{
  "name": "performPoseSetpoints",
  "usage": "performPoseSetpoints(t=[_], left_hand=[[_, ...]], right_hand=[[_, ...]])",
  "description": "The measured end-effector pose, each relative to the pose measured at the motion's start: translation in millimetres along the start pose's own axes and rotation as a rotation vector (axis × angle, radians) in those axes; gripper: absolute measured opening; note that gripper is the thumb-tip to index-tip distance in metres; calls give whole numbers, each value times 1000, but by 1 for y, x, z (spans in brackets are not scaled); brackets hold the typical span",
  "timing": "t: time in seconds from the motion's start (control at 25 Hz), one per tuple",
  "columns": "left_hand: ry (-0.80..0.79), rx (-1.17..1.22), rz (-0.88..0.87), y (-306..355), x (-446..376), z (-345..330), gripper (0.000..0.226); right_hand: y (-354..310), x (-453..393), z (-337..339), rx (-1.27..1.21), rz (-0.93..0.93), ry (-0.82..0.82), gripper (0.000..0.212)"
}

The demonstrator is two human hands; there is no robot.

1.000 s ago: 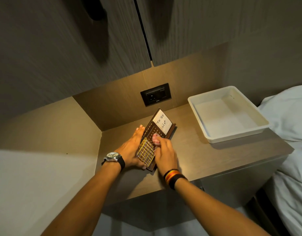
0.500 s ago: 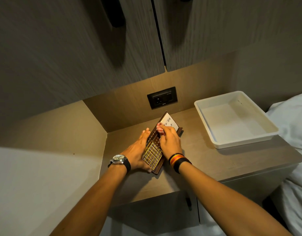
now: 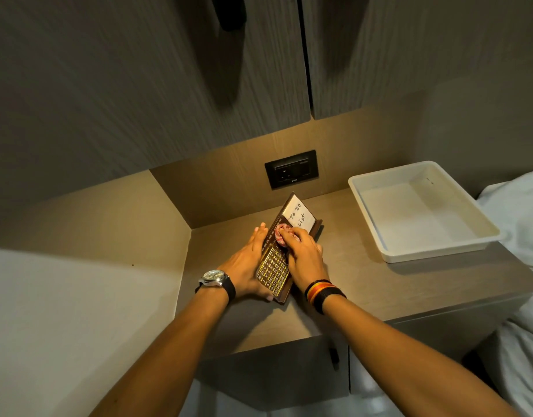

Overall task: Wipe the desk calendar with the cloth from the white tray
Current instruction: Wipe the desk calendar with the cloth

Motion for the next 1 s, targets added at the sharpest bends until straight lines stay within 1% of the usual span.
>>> performPoseSetpoints(t=[0.04, 0.12, 0.16, 0.2, 0.24, 0.28, 0.36, 0.44, 0.56, 0.64, 0.68, 0.76, 0.8, 0.92, 1.0], left_hand=[[3, 3, 2, -1, -1, 0, 161], [9, 18, -1, -4, -1, -1, 161], [14, 19, -8, -4, 0, -1, 160], [19, 10, -14, -4, 0, -1, 160], [18, -4, -25, -3, -1, 0, 160], [18, -17, -38, -2, -2, 0, 160], [18, -41, -41, 1, -4, 0, 159], [16, -53, -29, 0, -6, 1, 160], [24, -29, -20, -4, -3, 0, 160], [24, -30, -19, -2, -3, 1, 160], [26, -42, -25, -1, -4, 0, 160], [31, -58, -30, 2, -5, 0, 160], [31, -62, -27, 3, -7, 0, 159], [22, -73, -20, 3, -10, 0, 159], [23, -80, -25, 1, -11, -1, 159]], right_hand=[[-3, 6, -3, -3, 21, -15, 59], [-16, 38, -13, 32, 162, -89, 66], [-18, 45, -15, 42, 202, -100, 68], [-17, 36, -12, 34, 210, -68, 65], [-12, 16, -9, 20, 156, -19, 61], [-9, -6, -4, 15, 62, 16, 58], [-9, -36, 6, 51, -57, 53, 56], [-19, -33, 1, 71, -80, 44, 58], [-41, 10, -10, 44, -42, -19, 60], [-41, 0, -1, 26, -50, 30, 54], [-39, -14, 8, 38, -83, 86, 50], [-32, -51, 28, 101, -152, 186, 40], [-25, -69, 37, 143, -188, 193, 34], [-8, -96, 45, 216, -255, 70, 27], [-13, -80, 37, 204, -236, 39, 33]])
Point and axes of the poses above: each hand's wrist, its own x-axis away from the middle knuckle, its own z-axis out of the back of the hand, y = z × x, the point moved 3 cm from there along -x, towards the middle knuckle, and after that the axes turned 4 degrees about z, right-handed, at the moved point
